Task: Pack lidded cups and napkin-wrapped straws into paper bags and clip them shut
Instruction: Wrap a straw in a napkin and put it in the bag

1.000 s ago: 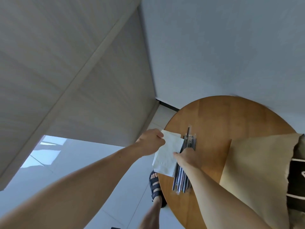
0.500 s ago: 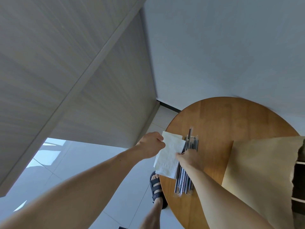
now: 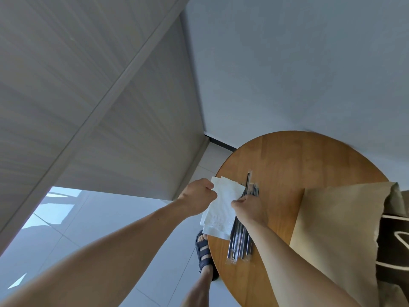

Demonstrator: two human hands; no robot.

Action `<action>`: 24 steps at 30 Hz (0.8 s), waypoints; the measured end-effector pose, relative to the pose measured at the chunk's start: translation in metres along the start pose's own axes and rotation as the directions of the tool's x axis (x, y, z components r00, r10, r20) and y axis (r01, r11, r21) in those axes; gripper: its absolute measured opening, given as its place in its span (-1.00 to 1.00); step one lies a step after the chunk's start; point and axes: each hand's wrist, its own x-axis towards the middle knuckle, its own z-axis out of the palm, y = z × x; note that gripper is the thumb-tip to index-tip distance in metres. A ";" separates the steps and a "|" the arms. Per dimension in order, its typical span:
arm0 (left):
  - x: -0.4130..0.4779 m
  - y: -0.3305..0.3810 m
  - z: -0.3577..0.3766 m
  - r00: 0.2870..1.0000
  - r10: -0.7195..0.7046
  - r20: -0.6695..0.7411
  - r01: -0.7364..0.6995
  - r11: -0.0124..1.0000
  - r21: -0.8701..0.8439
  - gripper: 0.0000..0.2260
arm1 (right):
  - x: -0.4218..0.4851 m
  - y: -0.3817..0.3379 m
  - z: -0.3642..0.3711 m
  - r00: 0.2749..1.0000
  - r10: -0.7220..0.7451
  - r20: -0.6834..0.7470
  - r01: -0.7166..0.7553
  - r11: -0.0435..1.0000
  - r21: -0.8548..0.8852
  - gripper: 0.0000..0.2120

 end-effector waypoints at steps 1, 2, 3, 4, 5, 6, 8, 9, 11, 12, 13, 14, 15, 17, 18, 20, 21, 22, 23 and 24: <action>-0.001 0.000 0.001 1.000 0.009 -0.018 -0.009 1.000 0.001 -0.63 | -0.004 -0.002 -0.005 0.999 -0.039 0.000 0.039 0.995 0.094 -0.66; -0.002 0.001 0.004 0.999 0.018 -0.031 -0.018 1.000 -0.014 -0.58 | -0.008 -0.004 -0.011 0.997 -0.076 0.003 0.074 0.977 0.201 -0.64; -0.003 0.002 0.005 0.999 0.021 -0.037 -0.023 0.999 -0.049 -0.52 | -0.013 -0.005 -0.017 0.994 -0.105 0.006 0.099 0.950 0.297 -0.64; -0.003 0.004 0.007 0.999 0.018 -0.035 -0.022 0.995 -0.102 -0.46 | -0.016 -0.007 -0.024 0.991 -0.136 0.012 0.122 0.922 0.368 -0.65; -0.004 0.007 0.009 1.000 0.007 -0.017 -0.010 0.987 -0.161 -0.42 | -0.019 -0.007 -0.031 0.985 -0.170 0.034 0.141 0.897 0.419 -0.67; -0.005 0.011 0.010 1.000 -0.005 0.013 0.008 0.977 -0.213 -0.41 | -0.022 -0.006 -0.037 0.976 -0.206 0.071 0.150 0.873 0.464 -0.69; -0.004 0.019 0.011 0.998 -0.004 0.062 0.020 0.966 -0.257 -0.52 | -0.025 -0.002 -0.050 0.958 -0.253 0.138 0.137 0.822 0.553 -0.72; -0.003 0.021 0.012 0.998 0.003 0.067 0.014 0.966 -0.259 -0.61 | -0.026 0.002 -0.053 0.956 -0.255 0.145 0.121 0.793 0.597 -0.74; -0.003 0.025 0.014 0.999 0.020 0.044 -0.007 0.963 -0.270 -0.79 | -0.025 0.014 -0.057 0.974 -0.208 0.092 0.096 0.744 0.661 -0.77; -0.003 0.025 0.016 0.999 0.021 0.026 -0.013 0.962 -0.272 -0.84 | -0.024 0.021 -0.055 0.985 -0.165 0.045 0.094 0.744 0.661 -0.77; -0.004 0.024 0.017 1.000 0.021 0.012 -0.017 0.964 -0.266 -0.85 | -0.022 0.029 -0.052 0.994 -0.112 -0.007 0.092 0.779 0.620 -0.78; -0.005 0.024 0.019 1.000 0.020 0.004 -0.019 0.966 -0.257 -0.85 | -0.019 0.038 -0.048 0.997 -0.056 -0.060 0.079 0.855 0.512 -0.80; -0.006 0.023 0.020 1.000 0.019 -0.002 -0.019 0.969 -0.246 -0.83 | -0.016 0.047 -0.042 0.995 -0.021 -0.099 0.052 0.944 0.325 -0.81; -0.006 0.021 0.023 1.000 0.011 -0.012 -0.014 0.973 -0.229 -0.81 | -0.014 0.062 -0.028 0.995 -0.014 -0.102 0.009 0.999 -0.049 -0.79; -0.006 0.020 0.024 1.000 0.005 -0.017 -0.009 0.974 -0.228 -0.81 | -0.014 0.067 -0.021 0.995 -0.013 -0.094 -0.001 0.990 -0.140 -0.74; -0.007 0.018 0.026 1.000 -0.008 -0.022 0.002 0.970 -0.242 -0.81 | -0.014 0.074 -0.009 0.997 0.003 -0.079 -0.018 0.980 -0.199 -0.64; -0.007 0.017 0.026 1.000 -0.012 -0.023 0.006 0.968 -0.252 -0.82 | -0.014 0.076 -0.005 0.997 0.014 -0.074 -0.029 0.978 -0.207 -0.64; -0.007 0.017 0.027 1.000 -0.013 -0.026 0.006 0.965 -0.261 -0.82 | -0.013 0.078 -0.003 0.997 0.023 -0.071 -0.037 0.978 -0.206 -0.65; -0.007 0.016 0.027 0.999 -0.013 -0.030 0.005 0.964 -0.266 -0.82 | -0.013 0.078 -0.002 0.997 0.028 -0.068 -0.041 0.978 -0.204 -0.68; -0.008 0.016 0.027 0.999 -0.014 -0.034 0.005 0.963 -0.270 -0.82 | -0.013 0.077 -0.002 0.997 0.028 -0.067 -0.041 0.978 -0.203 -0.71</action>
